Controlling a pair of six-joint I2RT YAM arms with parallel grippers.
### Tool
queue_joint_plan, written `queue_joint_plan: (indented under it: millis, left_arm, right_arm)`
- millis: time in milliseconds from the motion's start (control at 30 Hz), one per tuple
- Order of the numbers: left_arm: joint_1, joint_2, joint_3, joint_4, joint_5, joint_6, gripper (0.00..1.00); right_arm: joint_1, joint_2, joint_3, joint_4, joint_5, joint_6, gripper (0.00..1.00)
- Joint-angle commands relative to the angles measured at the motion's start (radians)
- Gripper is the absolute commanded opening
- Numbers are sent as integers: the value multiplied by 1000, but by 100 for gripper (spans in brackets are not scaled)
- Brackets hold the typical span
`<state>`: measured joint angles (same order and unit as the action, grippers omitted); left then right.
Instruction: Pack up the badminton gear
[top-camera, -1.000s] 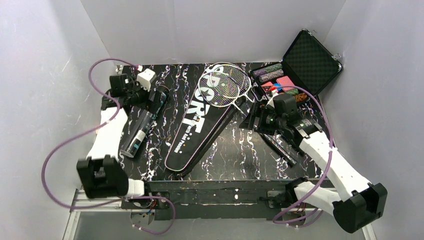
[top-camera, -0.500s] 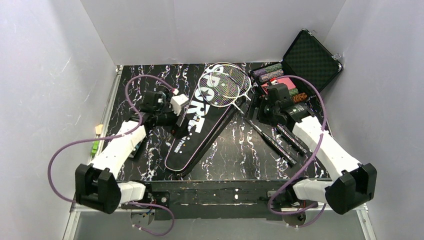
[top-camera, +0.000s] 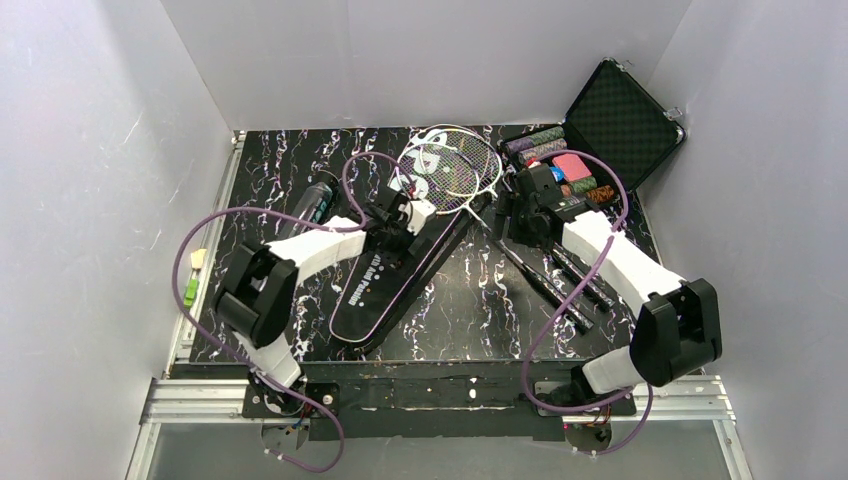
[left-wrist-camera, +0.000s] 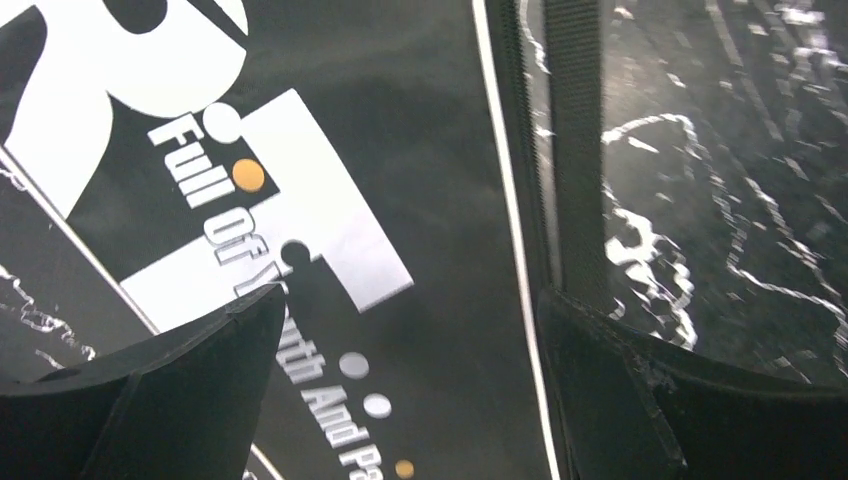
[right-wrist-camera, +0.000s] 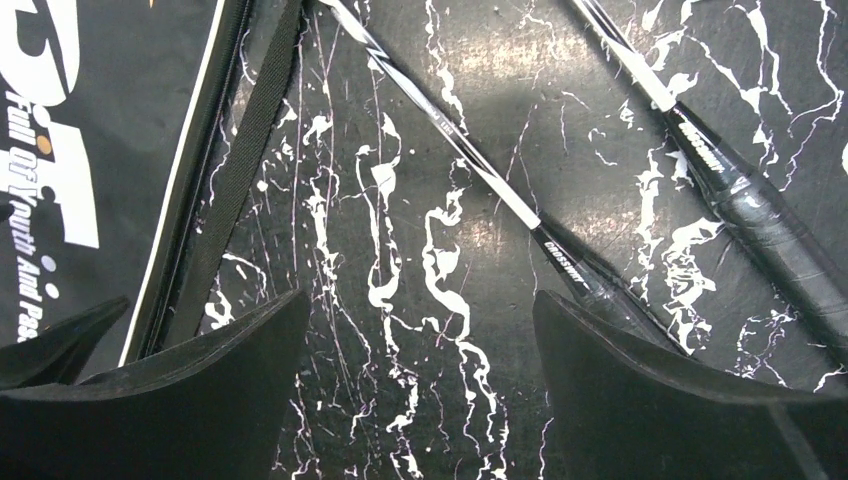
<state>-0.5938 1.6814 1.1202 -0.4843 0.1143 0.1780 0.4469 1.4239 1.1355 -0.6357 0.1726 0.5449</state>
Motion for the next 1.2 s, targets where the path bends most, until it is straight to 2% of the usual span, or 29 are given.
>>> queue_joint_plan:
  millis: [0,267,567,833,933,1067,1167]
  left_arm:
    - [-11,72,61,77,-89,-1,98]
    - [-42,157,94,120,-60,17,98]
    - [-79,94,63,124,36,11,98]
    - [-85,176,85,159,-91,49,98]
    - [-83,200,88,171,-132,72,87]
    - [-64,211,94,155,-80,87,53]
    - [-47,201,84,159,-73,84,34]
  right_arm:
    - [-4,23,70,19,52,-28,91]
    - [-7,64,104,30,50,-41,91]
    - [-10,78,73,56,18,-38,91]
    - [-11,96,84,63,9,-38,91]
    - [-12,104,93,63,10,-42,90]
    - [-17,125,110,65,14,-53,88]
    - [-19,152,131,68,15,-70,87]
